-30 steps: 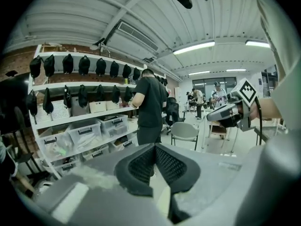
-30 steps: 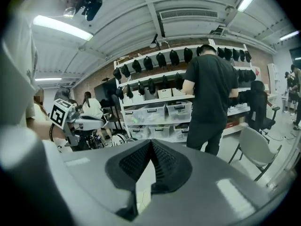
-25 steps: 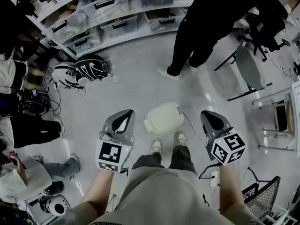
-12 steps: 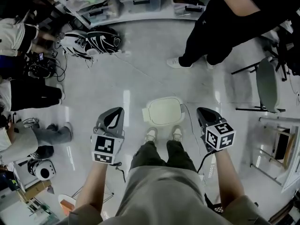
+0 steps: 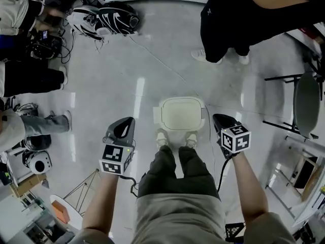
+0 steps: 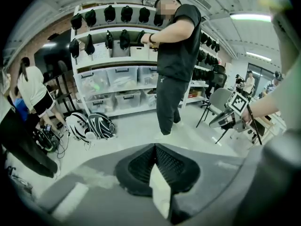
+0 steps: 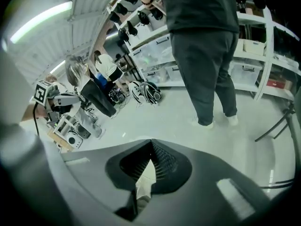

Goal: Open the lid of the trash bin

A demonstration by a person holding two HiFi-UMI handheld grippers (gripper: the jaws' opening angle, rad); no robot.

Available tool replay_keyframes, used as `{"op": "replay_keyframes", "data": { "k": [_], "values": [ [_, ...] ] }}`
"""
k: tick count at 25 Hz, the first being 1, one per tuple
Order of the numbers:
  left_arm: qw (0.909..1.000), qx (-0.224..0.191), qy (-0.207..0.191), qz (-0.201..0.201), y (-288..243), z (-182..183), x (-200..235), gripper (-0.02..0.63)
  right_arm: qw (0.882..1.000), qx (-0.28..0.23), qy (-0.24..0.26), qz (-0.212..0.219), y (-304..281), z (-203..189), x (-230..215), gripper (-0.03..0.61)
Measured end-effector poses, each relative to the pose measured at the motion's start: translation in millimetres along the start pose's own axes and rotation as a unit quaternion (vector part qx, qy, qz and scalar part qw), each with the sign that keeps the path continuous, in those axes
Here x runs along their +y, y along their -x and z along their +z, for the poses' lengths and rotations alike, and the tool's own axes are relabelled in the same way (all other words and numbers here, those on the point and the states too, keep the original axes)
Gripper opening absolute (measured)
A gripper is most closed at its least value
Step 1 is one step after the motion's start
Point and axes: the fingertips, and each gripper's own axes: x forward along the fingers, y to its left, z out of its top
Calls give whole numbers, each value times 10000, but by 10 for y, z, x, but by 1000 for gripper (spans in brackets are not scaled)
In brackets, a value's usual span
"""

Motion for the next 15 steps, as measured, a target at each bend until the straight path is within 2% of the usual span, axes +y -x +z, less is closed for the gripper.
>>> {"op": "replay_keyframes", "data": {
  "k": [3, 10, 15],
  "values": [
    [9995, 298, 82, -18, -256, -423, 7, 2, 9996, 293, 40, -13, -390, -316, -150, 3],
    [9982, 559, 159, -174, -856, -1233, 44, 2, 9975, 693, -3, -125, -1182, -901, -551, 3],
    [9972, 720, 31, -176, -1225, -1730, 121, 2, 9934, 1127, -130, -151, -1640, -1319, -888, 3]
  ]
}}
